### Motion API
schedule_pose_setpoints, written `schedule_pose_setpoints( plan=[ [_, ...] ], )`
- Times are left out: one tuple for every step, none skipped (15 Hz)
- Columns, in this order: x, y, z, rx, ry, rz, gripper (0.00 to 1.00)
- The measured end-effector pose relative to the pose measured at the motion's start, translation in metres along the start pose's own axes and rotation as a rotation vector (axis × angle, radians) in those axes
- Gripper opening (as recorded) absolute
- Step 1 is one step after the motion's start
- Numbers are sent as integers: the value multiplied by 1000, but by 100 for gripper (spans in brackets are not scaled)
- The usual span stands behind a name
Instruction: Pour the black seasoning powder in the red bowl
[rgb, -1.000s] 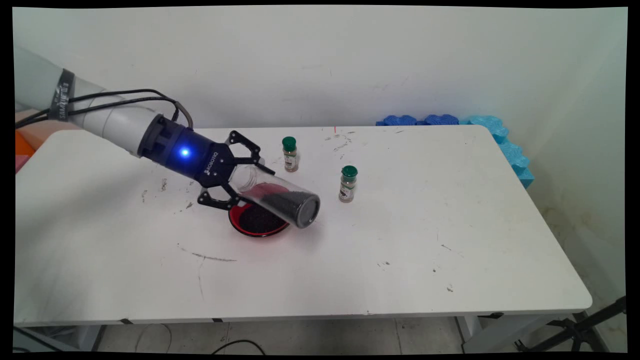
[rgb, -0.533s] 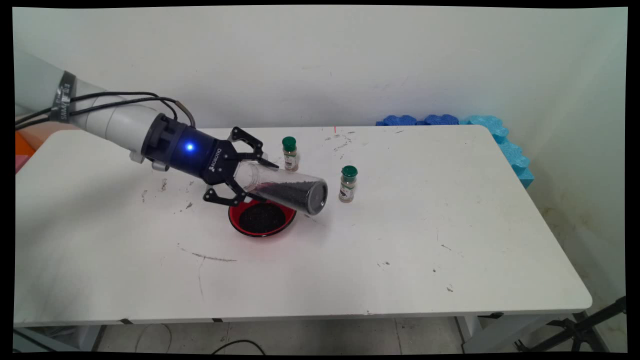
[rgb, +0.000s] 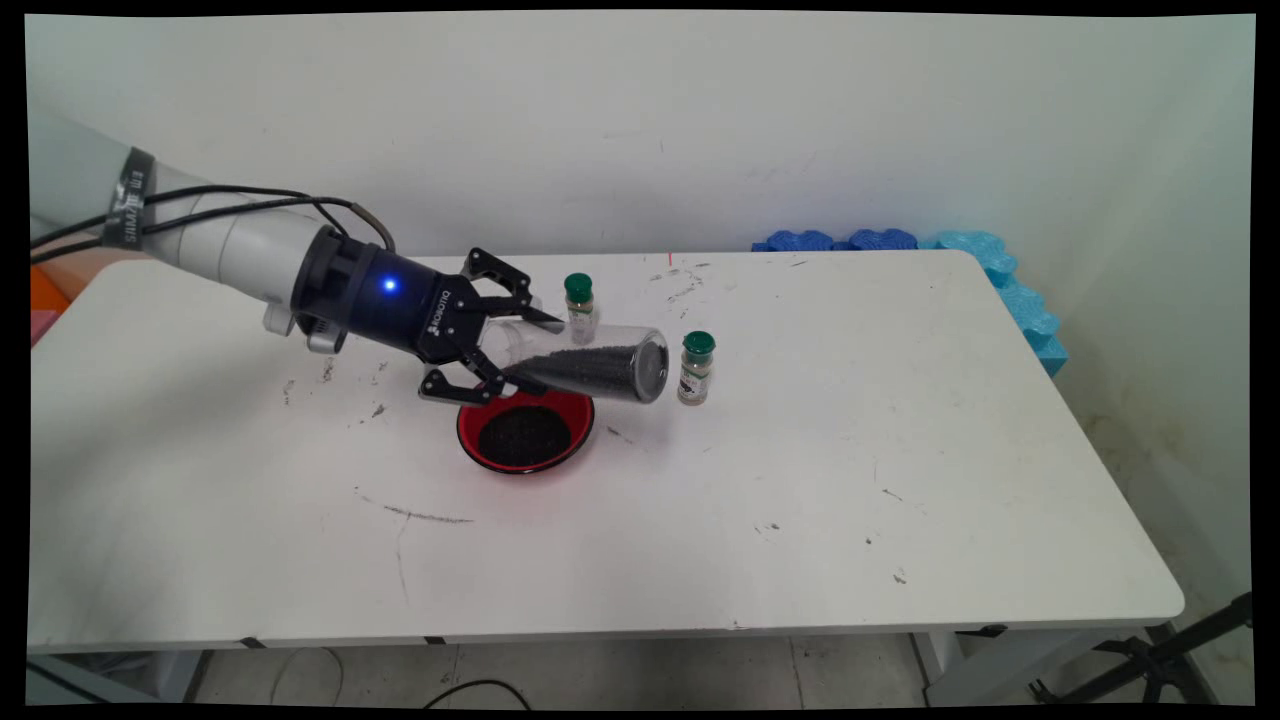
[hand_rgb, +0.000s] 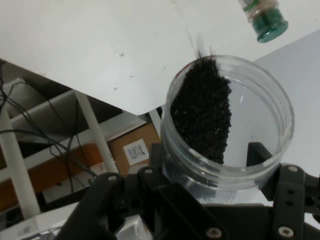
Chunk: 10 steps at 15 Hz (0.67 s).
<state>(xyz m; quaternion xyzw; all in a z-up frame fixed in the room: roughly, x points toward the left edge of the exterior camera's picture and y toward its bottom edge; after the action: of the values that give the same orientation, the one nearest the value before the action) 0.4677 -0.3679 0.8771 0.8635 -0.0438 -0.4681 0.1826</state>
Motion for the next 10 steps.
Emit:
schedule_pose_setpoints(
  plan=[
    [0,-1,1,-7,-4,-19,0],
    [-1,-1,1,-14,-8,-38,0],
    [-2,-1,2,-21,-12,-54,0],
    [-2,-2,2,-29,-17,-72,0],
    [-3,-2,3,-36,-22,-89,0],
    [-3,-3,3,-40,-26,-99,0],
    [-4,-3,3,-44,-29,-109,0],
    [-4,-3,3,-49,-33,-120,0],
    [-4,-4,4,-52,-35,-127,0],
    [-5,-4,4,-57,-38,-138,0]
  ],
)
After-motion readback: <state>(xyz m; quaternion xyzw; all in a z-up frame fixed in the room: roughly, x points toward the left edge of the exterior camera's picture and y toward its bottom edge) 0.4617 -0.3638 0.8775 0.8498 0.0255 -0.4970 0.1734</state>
